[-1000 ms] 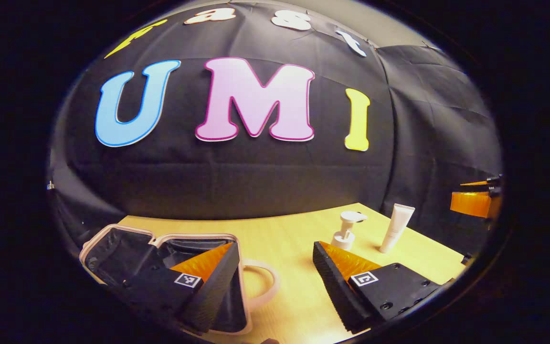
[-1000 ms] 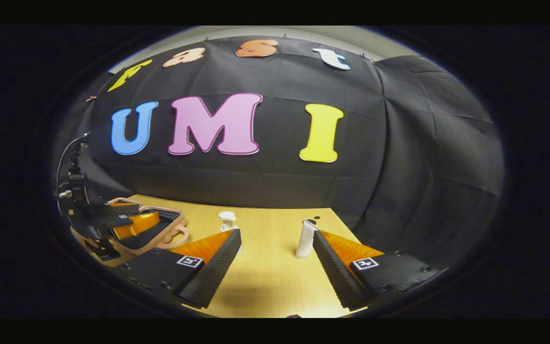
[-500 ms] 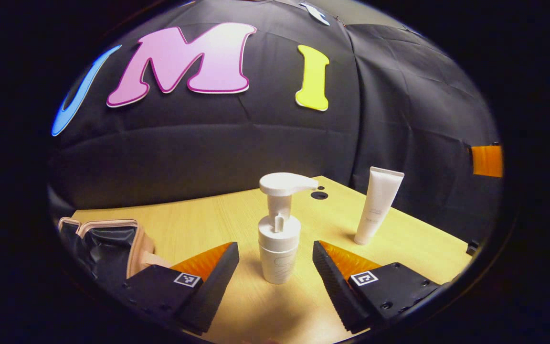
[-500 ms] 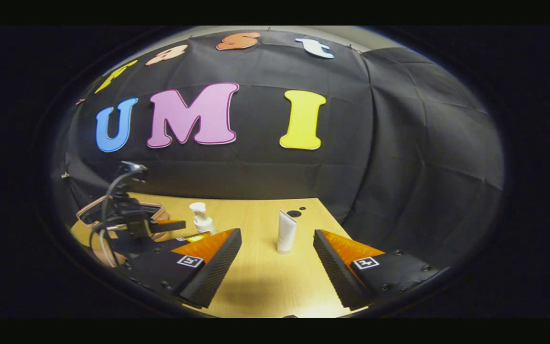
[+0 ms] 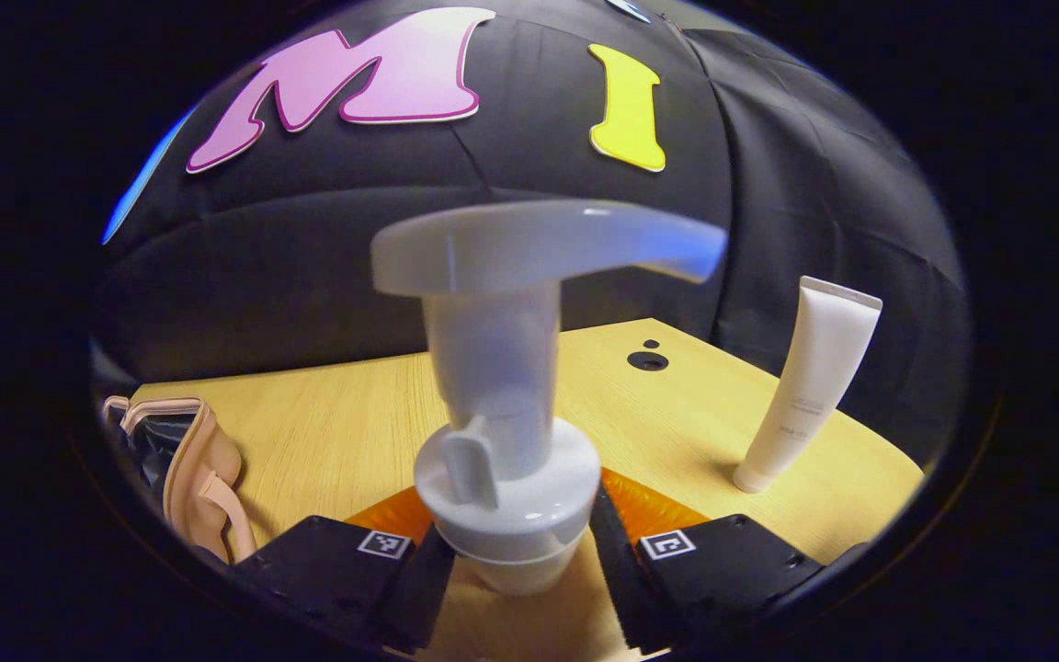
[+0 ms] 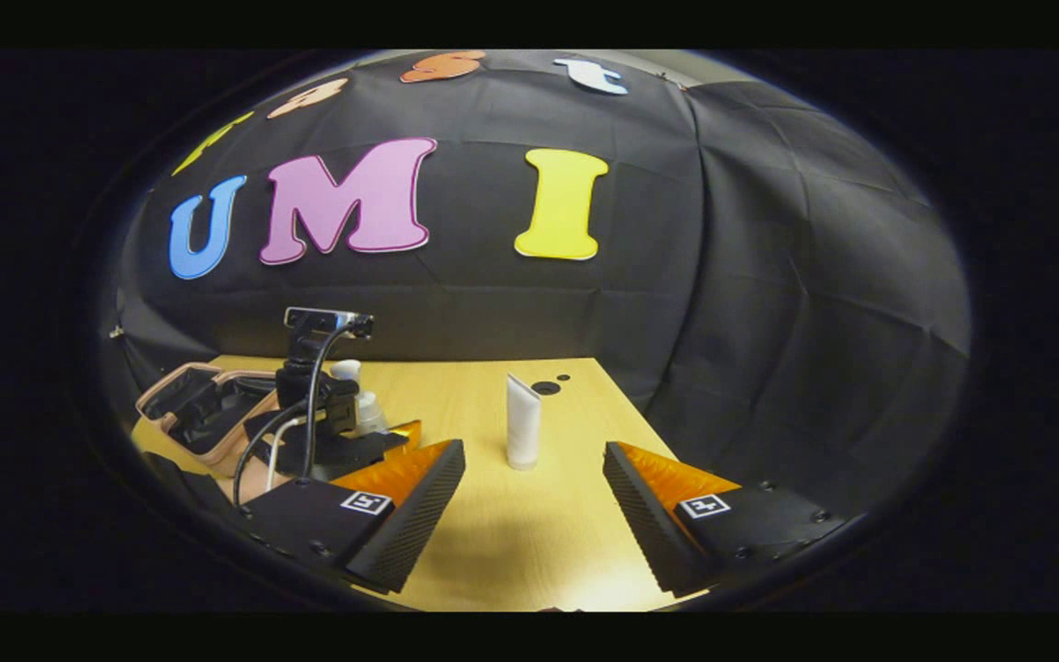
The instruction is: First open the suitcase, pack the skin care products into it, and then close the suitcase.
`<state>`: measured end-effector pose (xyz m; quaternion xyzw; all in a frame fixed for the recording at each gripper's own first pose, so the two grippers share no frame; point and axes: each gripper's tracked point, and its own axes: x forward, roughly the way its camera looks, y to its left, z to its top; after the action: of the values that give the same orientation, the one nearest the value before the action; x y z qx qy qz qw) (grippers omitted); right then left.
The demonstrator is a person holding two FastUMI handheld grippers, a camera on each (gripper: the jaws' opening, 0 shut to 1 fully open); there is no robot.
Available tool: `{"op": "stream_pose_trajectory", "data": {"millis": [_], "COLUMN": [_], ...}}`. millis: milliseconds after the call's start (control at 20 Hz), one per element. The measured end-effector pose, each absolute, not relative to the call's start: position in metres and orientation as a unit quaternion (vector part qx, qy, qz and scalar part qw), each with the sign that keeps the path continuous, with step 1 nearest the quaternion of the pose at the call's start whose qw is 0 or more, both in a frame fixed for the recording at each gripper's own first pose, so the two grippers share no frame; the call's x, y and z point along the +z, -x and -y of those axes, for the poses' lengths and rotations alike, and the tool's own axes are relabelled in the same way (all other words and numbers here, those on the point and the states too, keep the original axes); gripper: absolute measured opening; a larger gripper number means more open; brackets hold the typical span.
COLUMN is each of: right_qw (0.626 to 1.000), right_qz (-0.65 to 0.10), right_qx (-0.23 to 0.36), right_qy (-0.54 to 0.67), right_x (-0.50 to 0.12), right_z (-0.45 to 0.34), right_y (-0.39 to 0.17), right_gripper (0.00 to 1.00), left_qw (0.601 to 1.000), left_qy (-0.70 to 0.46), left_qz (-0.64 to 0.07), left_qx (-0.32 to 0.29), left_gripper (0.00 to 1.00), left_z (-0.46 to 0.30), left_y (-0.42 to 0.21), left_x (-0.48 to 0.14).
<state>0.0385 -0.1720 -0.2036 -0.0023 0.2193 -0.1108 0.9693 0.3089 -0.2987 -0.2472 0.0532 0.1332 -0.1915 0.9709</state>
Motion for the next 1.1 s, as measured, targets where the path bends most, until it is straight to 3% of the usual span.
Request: {"op": "stream_pose_trajectory", "data": {"millis": [50, 300, 450, 650, 1100], "right_qw": [0.968, 0.965, 0.968, 0.958, 0.938], "right_qz": [-0.226, -0.240, -0.234, -0.262, -0.301], "right_qx": [-0.111, -0.102, -0.090, -0.117, -0.169], "right_qy": [0.003, 0.014, 0.010, -0.018, -0.012], "right_x": [-0.208, -0.241, -0.258, -0.299, -0.368], "right_z": [0.174, 0.169, 0.167, 0.183, 0.201], "right_y": [-0.040, -0.071, -0.105, -0.138, -0.182], "right_gripper": [0.97, 0.97, 0.97, 0.97, 0.97], "left_qw": [0.970, 0.965, 0.970, 0.975, 0.972], "left_qy": [-0.049, -0.045, -0.030, -0.022, 0.021], "left_qz": [-0.134, -0.146, -0.123, -0.096, -0.149], "left_qx": [-0.195, -0.212, -0.207, -0.198, -0.180], "left_gripper": [0.66, 0.61, 0.61, 0.61, 0.61], "left_z": [0.300, 0.291, 0.275, 0.246, 0.212], "left_y": [-0.308, -0.298, -0.288, -0.262, -0.196], "left_x": [-0.244, -0.242, -0.217, -0.177, -0.170]}}
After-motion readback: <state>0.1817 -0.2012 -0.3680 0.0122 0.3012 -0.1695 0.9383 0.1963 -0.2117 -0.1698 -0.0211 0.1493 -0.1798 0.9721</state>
